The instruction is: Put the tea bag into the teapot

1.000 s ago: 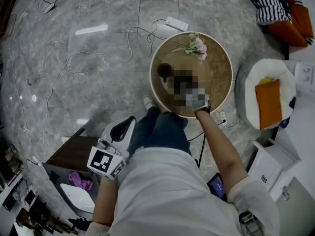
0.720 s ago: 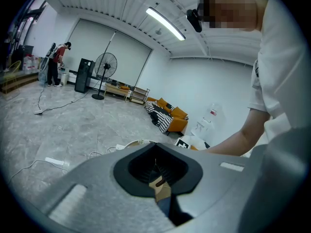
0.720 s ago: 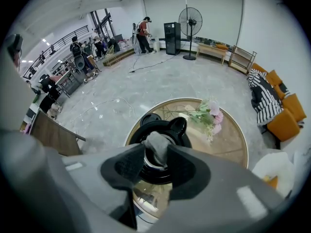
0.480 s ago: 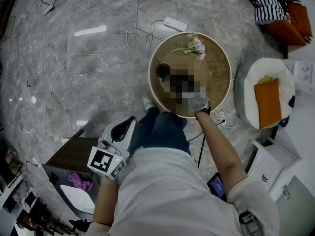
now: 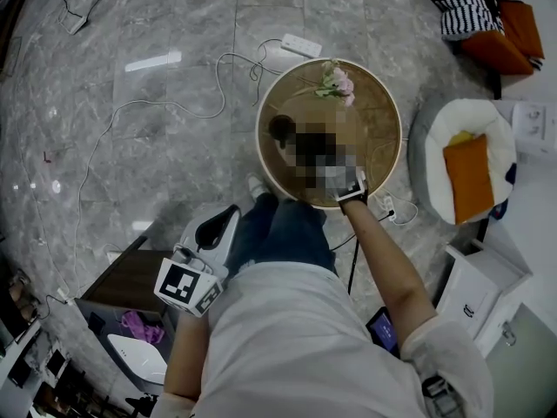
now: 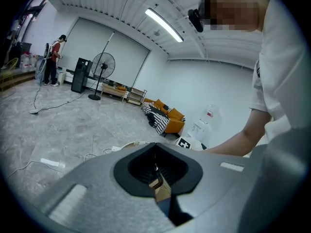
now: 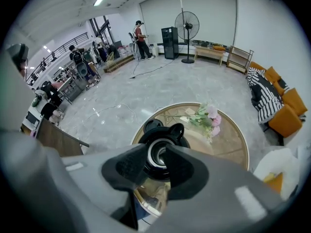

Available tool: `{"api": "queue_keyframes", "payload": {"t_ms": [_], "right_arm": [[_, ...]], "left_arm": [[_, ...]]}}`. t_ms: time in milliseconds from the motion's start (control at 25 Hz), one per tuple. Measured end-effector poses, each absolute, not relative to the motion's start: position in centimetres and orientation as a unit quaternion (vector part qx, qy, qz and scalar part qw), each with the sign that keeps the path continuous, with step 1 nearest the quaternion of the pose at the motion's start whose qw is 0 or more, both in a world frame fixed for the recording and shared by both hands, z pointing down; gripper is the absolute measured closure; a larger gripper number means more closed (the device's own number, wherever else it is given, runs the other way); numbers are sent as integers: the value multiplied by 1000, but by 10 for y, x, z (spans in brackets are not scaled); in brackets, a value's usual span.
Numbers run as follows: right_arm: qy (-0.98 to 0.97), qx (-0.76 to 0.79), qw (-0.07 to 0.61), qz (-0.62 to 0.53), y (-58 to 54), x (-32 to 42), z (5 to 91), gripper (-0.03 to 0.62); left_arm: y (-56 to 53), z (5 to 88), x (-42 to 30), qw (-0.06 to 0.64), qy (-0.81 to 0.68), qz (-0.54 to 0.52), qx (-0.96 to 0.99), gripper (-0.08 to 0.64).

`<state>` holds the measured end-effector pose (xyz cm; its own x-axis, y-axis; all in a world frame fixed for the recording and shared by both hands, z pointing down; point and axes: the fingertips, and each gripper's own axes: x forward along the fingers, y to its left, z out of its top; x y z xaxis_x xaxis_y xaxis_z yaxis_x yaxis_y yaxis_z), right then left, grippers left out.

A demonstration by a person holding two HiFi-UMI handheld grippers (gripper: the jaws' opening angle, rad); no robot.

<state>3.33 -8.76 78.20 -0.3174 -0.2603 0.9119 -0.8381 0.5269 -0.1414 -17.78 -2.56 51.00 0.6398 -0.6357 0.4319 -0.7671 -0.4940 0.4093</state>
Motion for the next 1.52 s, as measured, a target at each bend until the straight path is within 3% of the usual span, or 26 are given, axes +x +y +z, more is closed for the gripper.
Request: {"api": "queue_keyframes", "payload": {"t_ms": [320, 960, 1520], "right_arm": [[-773, 381, 410, 299, -84, 26, 724, 589], [-816, 474, 225, 242, -70, 75, 532, 589], [-823, 535, 130, 140, -35, 137, 382, 589]], "left_arm": [[-40, 502, -163, 275, -385, 112, 874, 552], [-72, 445, -86, 213, -312, 79, 923, 552], [-69, 357, -14, 141, -258, 35, 955, 552]]}}
